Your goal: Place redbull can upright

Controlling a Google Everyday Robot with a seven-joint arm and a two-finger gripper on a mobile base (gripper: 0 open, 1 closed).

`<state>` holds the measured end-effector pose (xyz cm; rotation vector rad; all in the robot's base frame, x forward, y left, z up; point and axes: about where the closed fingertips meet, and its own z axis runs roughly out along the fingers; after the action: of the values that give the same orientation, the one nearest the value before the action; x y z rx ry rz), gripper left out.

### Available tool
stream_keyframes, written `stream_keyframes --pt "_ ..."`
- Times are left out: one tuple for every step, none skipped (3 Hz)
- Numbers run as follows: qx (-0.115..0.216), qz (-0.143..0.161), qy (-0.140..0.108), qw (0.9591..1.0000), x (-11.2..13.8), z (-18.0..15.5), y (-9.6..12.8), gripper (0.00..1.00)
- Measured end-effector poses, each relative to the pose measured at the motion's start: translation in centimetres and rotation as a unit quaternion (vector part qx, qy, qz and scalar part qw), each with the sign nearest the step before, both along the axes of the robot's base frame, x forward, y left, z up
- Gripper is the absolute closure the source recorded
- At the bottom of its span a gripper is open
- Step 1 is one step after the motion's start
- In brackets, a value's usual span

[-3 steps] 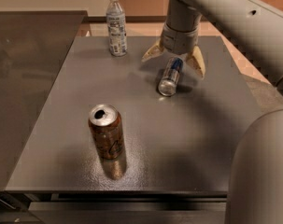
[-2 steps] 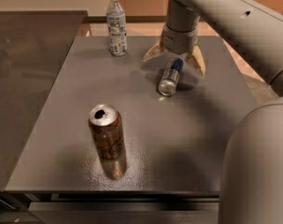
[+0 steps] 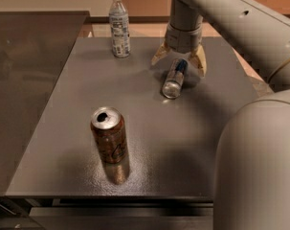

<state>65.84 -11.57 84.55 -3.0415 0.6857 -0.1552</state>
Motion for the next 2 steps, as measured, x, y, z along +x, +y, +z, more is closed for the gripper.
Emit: stream_keyframes --pt "-0.001 0.005 0.004 1.0000 0.15 -0.24 0.03 0.40" --pt "-0.002 0.010 0.011 0.9999 -0.16 -0.71 0.09 0.64"
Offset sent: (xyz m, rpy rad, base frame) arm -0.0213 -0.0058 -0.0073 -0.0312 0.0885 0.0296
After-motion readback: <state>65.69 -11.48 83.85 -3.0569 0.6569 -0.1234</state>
